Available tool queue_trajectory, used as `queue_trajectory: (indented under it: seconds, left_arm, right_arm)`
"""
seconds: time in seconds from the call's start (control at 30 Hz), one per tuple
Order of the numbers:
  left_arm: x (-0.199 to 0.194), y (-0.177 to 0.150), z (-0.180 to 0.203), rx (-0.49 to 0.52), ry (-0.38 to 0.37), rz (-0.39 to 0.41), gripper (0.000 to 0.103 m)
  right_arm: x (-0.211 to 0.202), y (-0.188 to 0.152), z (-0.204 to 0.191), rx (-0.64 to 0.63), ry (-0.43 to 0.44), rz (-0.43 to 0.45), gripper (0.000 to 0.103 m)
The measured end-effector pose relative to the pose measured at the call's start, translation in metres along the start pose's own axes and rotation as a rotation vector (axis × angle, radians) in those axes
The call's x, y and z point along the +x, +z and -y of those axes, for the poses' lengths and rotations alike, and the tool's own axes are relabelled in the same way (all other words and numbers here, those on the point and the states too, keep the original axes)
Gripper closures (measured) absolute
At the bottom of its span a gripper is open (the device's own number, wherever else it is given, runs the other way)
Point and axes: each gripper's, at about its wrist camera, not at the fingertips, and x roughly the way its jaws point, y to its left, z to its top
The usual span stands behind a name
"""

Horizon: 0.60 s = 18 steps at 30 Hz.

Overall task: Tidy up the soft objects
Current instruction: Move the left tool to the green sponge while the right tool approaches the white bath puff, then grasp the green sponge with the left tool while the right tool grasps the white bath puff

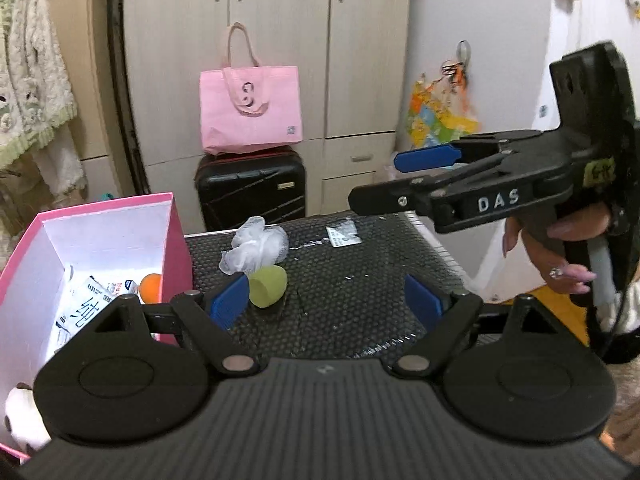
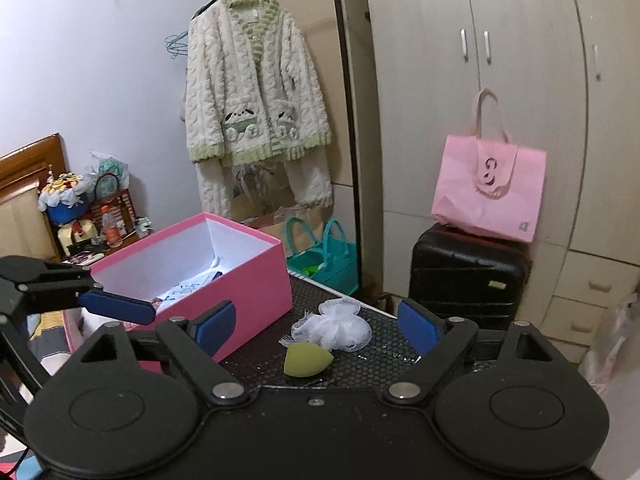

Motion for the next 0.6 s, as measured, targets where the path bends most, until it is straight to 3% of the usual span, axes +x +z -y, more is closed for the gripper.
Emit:
queue_trajectory:
  seconds: [0.27,0.4,0.5,0.6]
  left_arm:
    - [0.038,-0.003,0.013,0.002,0.085,0.105,0.018]
    - [0.064,-0.005,0.011,-0.047,0.124,0.109,0.018]
    - [0.087,-0.008,0.011,-0.048,0.187,0.098,0.018]
    - [0.114,-0.011,0.007,-0.037,0.265,0.036,0.018]
  right_arm:
    - [0.037,-0.012,0.031,0.048,0.075,-0.053,0.012]
    - [0.056,-0.011,0.045,0.032,0.144,-0.071,0.012]
    - [0.08,-0.008,0.051,0.016,0.147,-0.107,0.012]
    - [0.106,-0.006,0.059,0.031,0.171,-0.157,0.012]
